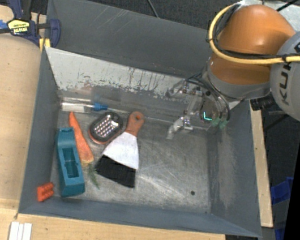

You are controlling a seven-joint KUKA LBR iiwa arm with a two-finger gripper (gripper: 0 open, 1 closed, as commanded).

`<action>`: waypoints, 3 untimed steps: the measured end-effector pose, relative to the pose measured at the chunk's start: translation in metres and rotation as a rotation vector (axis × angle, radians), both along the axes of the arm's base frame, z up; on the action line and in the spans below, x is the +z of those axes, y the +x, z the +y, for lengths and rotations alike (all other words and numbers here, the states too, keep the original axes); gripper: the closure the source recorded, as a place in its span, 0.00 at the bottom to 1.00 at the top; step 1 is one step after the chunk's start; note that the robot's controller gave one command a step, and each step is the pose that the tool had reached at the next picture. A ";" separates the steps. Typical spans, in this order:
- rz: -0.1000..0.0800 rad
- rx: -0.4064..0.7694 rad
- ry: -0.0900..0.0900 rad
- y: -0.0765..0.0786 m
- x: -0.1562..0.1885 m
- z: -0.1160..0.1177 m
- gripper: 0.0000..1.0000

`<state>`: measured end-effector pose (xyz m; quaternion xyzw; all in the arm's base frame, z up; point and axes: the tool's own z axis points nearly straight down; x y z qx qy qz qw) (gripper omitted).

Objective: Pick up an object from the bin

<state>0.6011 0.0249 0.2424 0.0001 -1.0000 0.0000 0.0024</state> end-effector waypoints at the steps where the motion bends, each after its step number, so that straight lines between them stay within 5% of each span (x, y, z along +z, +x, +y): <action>1: -0.009 -0.001 0.000 0.001 0.005 0.000 0.00; 2: -0.010 0.169 0.000 0.007 -0.043 0.029 0.00; 3: -0.008 0.168 0.002 0.024 -0.084 0.062 0.00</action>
Offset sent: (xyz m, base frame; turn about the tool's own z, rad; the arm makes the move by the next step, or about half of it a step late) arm 0.0175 0.1030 -0.1724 -0.6019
